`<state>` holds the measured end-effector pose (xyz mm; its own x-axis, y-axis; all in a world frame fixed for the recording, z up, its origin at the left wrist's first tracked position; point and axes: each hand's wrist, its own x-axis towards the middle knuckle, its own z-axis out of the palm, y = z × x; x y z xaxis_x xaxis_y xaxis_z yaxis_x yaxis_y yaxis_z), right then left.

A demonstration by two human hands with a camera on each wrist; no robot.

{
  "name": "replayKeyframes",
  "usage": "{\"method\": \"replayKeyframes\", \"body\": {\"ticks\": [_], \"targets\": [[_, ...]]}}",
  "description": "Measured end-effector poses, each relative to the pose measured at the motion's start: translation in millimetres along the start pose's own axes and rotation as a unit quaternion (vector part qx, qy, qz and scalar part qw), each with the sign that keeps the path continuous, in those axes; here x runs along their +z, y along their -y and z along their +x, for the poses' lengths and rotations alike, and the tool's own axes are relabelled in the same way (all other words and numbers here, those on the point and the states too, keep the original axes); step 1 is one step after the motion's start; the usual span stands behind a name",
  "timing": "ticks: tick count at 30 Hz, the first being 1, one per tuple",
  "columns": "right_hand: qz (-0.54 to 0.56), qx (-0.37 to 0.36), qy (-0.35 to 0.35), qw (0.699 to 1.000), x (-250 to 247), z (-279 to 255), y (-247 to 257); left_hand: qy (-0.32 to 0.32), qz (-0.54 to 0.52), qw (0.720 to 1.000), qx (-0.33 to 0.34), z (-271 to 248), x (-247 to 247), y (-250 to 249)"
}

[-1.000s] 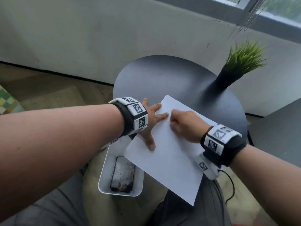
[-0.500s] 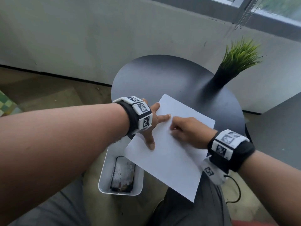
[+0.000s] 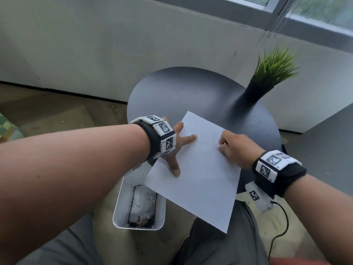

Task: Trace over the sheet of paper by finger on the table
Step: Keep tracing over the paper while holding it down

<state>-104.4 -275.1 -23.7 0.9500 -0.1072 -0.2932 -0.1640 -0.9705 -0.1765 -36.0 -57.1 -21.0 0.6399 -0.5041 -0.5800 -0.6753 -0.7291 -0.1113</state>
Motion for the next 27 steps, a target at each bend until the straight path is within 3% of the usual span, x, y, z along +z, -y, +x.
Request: {"method": "replayKeyframes", "body": {"ticks": [2,5,6,7,10,12,17,19,22,27], "targets": [[-0.038,-0.018,-0.013,0.999,8,-4,13,-0.001,0.0,1.0,0.001,1,0,0],[-0.013,-0.188,0.022,0.982,21,-31,38,0.0,0.005,1.0,0.001,1,1,1],[-0.004,-0.204,0.044,0.978,19,-35,34,0.002,0.004,1.0,0.001,0,1,1],[0.005,-0.183,0.051,0.982,15,-31,24,0.003,0.003,1.0,0.001,0,0,0],[0.008,-0.013,0.01,1.0,0,-12,-8,0.003,0.004,1.0,-0.003,0,0,0],[-0.029,0.011,-0.013,0.999,4,-9,-6,0.0,0.004,1.0,-0.002,1,0,0],[-0.038,-0.214,0.007,0.976,24,-32,46,0.005,0.009,1.0,0.0,0,-1,-1],[-0.008,-0.182,0.011,0.983,13,-17,33,0.006,0.006,1.0,0.0,-2,-1,-1],[0.061,-0.029,0.017,0.998,-5,3,-3,0.005,-0.001,1.0,0.0,-2,-2,-1],[0.1,-0.016,0.034,0.994,-1,12,-7,0.004,-0.051,0.999,-0.007,-1,-1,-5]]}}
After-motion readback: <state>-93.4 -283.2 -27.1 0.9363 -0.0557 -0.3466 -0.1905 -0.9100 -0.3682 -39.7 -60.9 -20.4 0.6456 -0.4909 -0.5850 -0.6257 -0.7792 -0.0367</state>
